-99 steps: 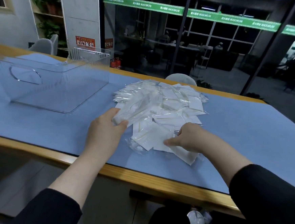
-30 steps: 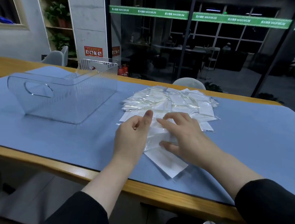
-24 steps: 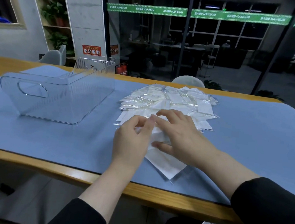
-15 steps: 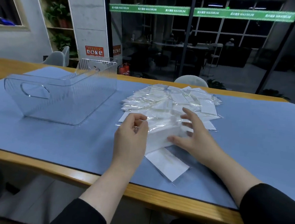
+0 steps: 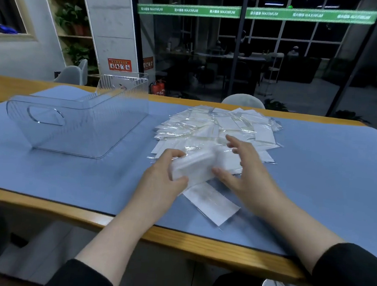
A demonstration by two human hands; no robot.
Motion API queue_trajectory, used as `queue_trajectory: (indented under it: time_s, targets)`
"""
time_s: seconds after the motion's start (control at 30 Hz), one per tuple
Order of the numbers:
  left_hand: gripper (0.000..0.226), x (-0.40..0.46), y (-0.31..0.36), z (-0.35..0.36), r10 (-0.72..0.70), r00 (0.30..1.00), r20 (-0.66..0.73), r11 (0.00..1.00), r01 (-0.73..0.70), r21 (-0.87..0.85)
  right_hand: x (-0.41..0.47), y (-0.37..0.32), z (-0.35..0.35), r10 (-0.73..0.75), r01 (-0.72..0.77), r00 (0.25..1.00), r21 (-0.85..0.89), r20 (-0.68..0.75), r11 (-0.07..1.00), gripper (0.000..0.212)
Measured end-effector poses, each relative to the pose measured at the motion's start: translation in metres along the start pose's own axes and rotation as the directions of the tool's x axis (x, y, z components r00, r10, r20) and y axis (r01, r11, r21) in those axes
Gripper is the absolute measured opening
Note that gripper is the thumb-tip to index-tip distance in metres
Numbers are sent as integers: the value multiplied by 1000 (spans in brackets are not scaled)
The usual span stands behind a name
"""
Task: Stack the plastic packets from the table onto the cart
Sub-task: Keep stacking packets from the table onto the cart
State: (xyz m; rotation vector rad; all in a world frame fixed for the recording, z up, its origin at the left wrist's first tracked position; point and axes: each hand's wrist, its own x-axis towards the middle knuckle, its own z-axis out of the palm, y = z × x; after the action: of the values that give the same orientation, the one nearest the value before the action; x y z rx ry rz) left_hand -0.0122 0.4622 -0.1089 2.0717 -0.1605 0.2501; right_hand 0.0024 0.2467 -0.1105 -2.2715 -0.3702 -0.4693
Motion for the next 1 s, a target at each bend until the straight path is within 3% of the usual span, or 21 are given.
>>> queue_trajectory:
  time_s: [0.07,0.13,0.2,0.27,0.5,0.67,0.8,1.0]
  targets:
    - [38,3,-2,-5,-7,999,-49,1000,6,-26,-17,-7,-18,-60,57,997,-69,-41,996,67]
    - [35,7,-6,-12,-21,993,-118,999,15,-51,-33,-12,-37,-99,121,981,-129,165,984,59]
    - [35,8,-12,-23,-27,985,-169,997,15,-72,-47,-14,-50,-47,145,897,-193,439,971,64]
    - [37,8,-23,-37,-29,981,-191,995,10,-101,-54,-12,-52,-7,161,839,-235,544,959,67]
    - [39,-6,-39,-57,-36,979,-201,982,-3,-190,-52,-21,-36,-49,216,857,-272,513,938,44]
    - [41,-6,-39,-58,-43,979,-201,970,-7,-241,-43,-33,-28,214,-54,915,-423,342,905,59]
    - [41,-7,-41,-57,-19,990,-137,980,-9,-199,-24,-41,-22,435,-252,837,-471,332,845,59]
    - [50,-9,-38,-55,12,999,-53,992,-18,-121,-6,-51,-22,523,-276,748,-525,409,805,46]
